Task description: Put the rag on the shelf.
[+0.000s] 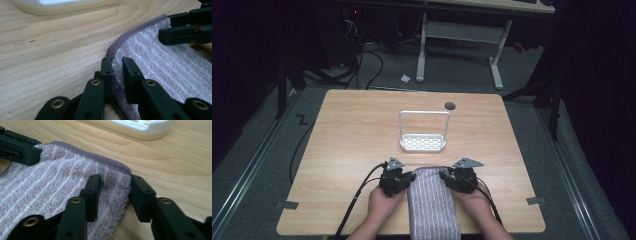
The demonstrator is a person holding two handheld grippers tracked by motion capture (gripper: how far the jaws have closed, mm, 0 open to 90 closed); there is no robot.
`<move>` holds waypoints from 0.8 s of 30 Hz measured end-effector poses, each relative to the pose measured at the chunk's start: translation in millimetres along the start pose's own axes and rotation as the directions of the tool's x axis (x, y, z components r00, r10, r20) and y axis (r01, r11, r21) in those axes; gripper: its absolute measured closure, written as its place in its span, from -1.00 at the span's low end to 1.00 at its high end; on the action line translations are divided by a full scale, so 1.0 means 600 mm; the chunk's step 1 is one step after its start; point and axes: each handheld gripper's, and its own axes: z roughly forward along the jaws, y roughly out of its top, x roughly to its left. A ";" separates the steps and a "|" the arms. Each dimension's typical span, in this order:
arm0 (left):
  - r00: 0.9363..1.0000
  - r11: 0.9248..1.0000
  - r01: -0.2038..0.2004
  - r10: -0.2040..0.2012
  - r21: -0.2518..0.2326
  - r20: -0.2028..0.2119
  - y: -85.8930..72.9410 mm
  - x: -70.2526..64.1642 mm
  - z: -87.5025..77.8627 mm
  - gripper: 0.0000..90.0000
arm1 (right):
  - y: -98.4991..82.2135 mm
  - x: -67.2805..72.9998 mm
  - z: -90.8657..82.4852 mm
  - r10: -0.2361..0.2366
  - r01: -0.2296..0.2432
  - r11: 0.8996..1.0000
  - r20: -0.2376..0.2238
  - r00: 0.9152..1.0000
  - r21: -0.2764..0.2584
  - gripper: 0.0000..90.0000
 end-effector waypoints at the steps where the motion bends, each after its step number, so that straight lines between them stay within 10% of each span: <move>1: 1.000 1.000 -0.005 0.005 0.000 -0.004 0.000 -0.001 0.000 0.77 | -0.001 0.000 -0.001 0.003 -0.003 1.000 -0.002 1.000 0.001 0.50; 12: 0.999 0.999 -0.036 0.036 -0.010 -0.029 -0.002 -0.009 -0.003 0.76 | -0.002 0.020 -0.001 -0.038 0.038 0.999 0.034 0.999 -0.003 0.85; 24: 0.994 0.975 -0.085 0.069 -0.207 -0.081 -0.004 -0.044 -0.049 0.77 | -0.001 0.048 -0.039 -0.074 0.094 0.981 0.121 0.990 -0.169 0.87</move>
